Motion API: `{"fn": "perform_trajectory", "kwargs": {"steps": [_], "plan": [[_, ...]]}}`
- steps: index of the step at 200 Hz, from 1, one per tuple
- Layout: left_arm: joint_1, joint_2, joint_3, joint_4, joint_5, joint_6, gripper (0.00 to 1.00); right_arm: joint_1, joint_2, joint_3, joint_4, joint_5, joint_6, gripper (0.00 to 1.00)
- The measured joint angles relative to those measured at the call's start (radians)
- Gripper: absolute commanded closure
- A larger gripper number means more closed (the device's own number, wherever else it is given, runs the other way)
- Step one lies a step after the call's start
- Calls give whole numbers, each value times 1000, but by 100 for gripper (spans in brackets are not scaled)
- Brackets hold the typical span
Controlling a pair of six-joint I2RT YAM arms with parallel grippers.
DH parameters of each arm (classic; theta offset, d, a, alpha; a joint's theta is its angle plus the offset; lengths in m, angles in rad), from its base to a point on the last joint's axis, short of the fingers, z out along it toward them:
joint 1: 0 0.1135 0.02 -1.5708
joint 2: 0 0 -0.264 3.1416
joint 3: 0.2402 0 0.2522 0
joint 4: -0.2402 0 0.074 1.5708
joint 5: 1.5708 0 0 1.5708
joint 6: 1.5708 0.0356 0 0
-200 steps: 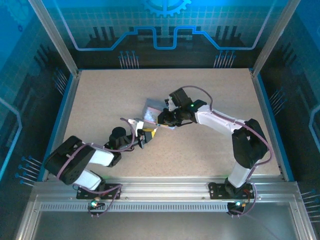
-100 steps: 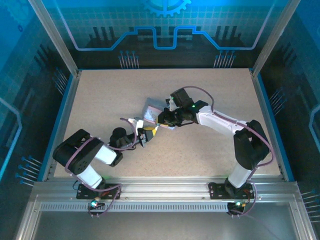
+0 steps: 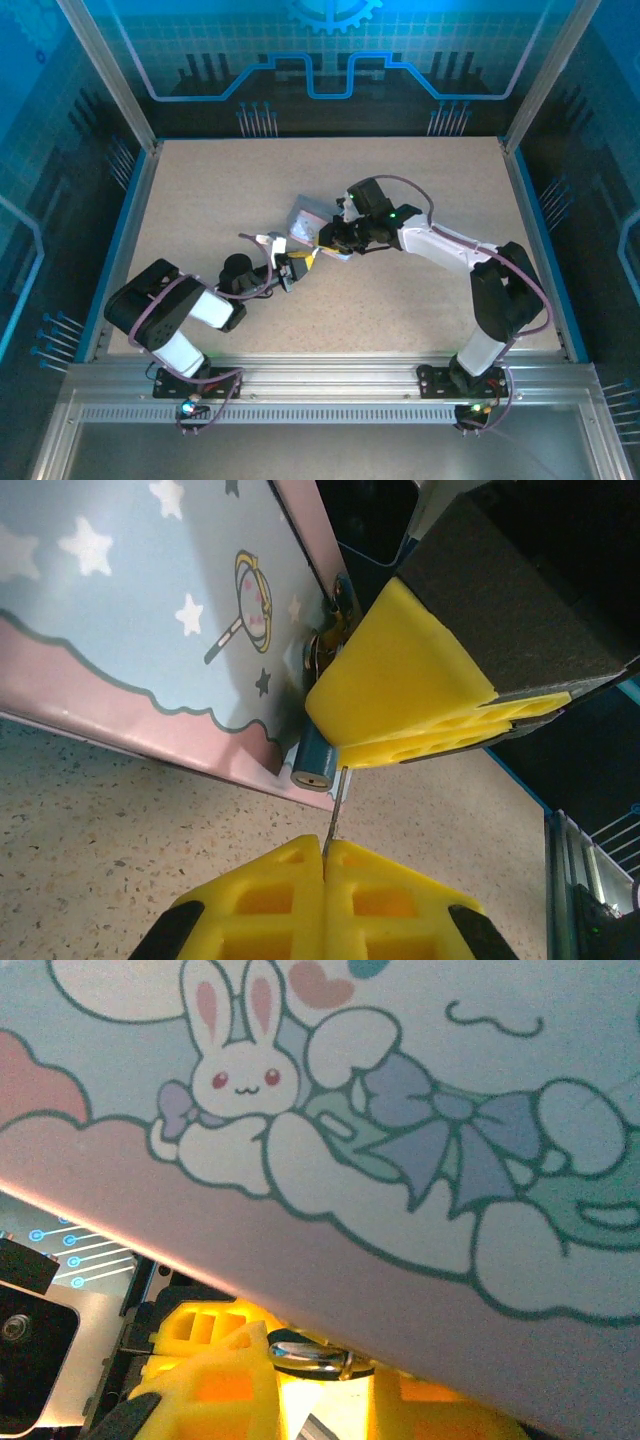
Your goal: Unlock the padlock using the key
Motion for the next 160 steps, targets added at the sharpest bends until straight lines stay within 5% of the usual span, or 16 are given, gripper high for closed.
{"fn": "perform_trajectory", "kwargs": {"steps": [160], "plan": [[0, 25, 8, 18, 8, 0, 100, -13, -38, -37, 24, -14, 18, 100]]}}
